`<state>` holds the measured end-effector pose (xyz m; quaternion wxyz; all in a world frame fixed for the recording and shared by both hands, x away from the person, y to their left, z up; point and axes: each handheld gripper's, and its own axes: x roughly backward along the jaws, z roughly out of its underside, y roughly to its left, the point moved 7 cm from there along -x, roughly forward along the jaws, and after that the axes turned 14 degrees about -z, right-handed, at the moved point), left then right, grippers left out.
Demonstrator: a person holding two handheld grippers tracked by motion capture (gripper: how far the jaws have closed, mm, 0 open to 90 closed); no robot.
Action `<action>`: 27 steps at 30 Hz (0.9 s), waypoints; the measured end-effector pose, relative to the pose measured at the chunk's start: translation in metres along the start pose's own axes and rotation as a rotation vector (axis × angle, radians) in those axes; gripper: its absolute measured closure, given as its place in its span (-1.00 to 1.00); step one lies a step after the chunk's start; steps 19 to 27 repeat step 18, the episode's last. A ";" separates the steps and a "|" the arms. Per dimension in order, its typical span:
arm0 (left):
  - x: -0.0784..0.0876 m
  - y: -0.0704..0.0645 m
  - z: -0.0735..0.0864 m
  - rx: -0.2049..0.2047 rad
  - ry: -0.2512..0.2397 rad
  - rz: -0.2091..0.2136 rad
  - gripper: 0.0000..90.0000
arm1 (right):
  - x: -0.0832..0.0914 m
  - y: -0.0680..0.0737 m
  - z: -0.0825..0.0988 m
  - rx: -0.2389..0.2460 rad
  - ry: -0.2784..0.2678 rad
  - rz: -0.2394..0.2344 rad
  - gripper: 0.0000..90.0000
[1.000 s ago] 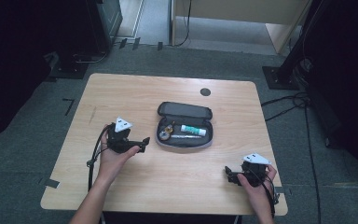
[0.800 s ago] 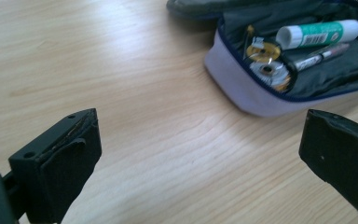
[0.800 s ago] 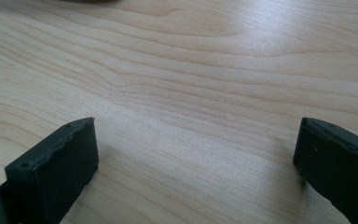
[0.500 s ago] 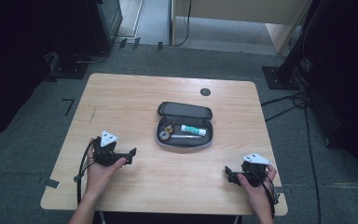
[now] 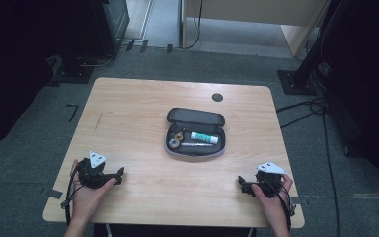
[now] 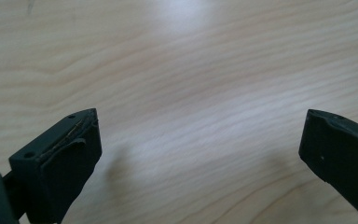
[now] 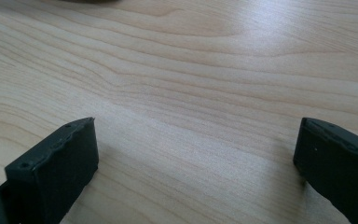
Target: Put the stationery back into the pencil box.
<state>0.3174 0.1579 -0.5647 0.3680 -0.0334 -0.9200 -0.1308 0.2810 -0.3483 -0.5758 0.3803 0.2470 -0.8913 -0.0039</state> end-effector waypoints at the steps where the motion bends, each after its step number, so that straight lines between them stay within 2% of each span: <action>1: 0.001 0.002 0.002 0.000 0.003 -0.006 -1.00 | 0.000 0.000 0.000 0.000 0.000 0.000 -1.00; 3: 0.000 0.005 0.005 -0.024 -0.001 -0.055 -1.00 | 0.000 0.000 0.000 0.000 0.000 0.000 -1.00; 8: 0.000 0.006 0.007 -0.020 -0.025 -0.057 -1.00 | 0.000 0.000 0.000 0.000 0.000 0.000 -1.00; 9: 0.000 0.006 0.007 0.010 -0.003 -0.049 -1.00 | 0.000 0.000 0.000 0.001 0.000 0.000 -1.00; 10: -0.002 0.006 0.008 0.073 0.035 -0.027 -1.00 | 0.000 0.000 0.000 0.000 0.000 0.000 -1.00; 13: -0.001 0.004 0.009 0.110 0.045 -0.065 -1.00 | 0.000 0.000 0.000 0.001 -0.001 0.000 -1.00; 27: -0.001 0.004 0.009 0.112 0.046 -0.067 -1.00 | 0.000 0.000 0.000 0.001 0.000 0.000 -1.00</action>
